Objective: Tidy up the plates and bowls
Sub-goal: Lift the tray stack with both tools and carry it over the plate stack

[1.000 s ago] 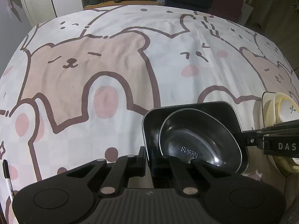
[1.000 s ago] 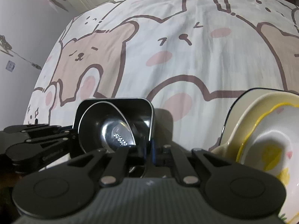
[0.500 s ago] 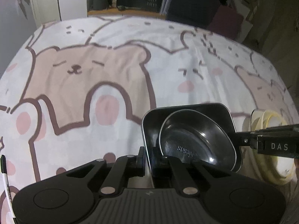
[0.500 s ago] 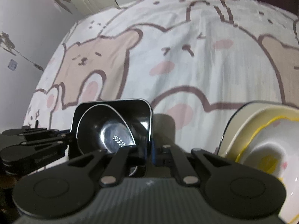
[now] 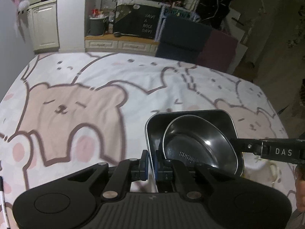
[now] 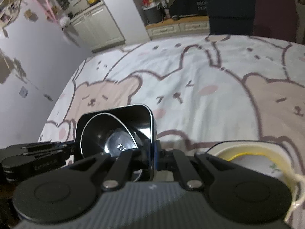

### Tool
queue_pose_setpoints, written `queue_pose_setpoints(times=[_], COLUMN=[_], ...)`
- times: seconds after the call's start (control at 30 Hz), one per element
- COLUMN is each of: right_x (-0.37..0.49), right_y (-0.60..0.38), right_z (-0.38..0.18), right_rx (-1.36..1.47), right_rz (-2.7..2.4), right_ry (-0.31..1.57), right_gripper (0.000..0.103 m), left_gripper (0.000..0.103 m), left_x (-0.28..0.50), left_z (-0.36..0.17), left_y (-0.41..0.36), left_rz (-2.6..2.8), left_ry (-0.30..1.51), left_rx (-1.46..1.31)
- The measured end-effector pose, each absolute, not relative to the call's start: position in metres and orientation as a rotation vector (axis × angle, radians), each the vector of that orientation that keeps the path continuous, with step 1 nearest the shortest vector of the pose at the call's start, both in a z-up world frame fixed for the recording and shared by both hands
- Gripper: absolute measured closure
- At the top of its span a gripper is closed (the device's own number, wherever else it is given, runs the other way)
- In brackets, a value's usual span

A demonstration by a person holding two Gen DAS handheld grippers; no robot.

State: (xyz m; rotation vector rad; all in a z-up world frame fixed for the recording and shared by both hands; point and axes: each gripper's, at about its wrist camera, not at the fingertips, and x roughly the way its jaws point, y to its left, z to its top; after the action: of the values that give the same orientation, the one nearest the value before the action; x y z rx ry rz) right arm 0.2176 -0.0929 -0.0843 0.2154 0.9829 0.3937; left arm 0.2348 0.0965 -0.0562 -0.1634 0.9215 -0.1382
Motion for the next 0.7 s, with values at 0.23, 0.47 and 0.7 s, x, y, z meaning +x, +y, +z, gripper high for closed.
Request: queue_pose_setpoints(times=[0.23,0.47,0.7], right_x=[0.209,0.193,0.174], right_y=[-0.145,-0.190,-0.224], right_z=[-0.069,-0.063,-0.064], right_rx=[0.242,0.251,0.260], right_rz=[0.337,0.269,0.212], right_ry=[0.941,0.909,0.915], right_gripper=[0.099,0.099,0.099], left_gripper=[0.097,0.097,0.097], left_x=[0.238,0.240,0.238], left_z=[-0.046,-0.045,-0.055], left_y=[0.049,0.008,-0.025], left_rz=[-0.210,-0.277,-0.336], left_ry=[0.893,0.896,0.931], left_rx=[-0.151,-0.129,-0.113])
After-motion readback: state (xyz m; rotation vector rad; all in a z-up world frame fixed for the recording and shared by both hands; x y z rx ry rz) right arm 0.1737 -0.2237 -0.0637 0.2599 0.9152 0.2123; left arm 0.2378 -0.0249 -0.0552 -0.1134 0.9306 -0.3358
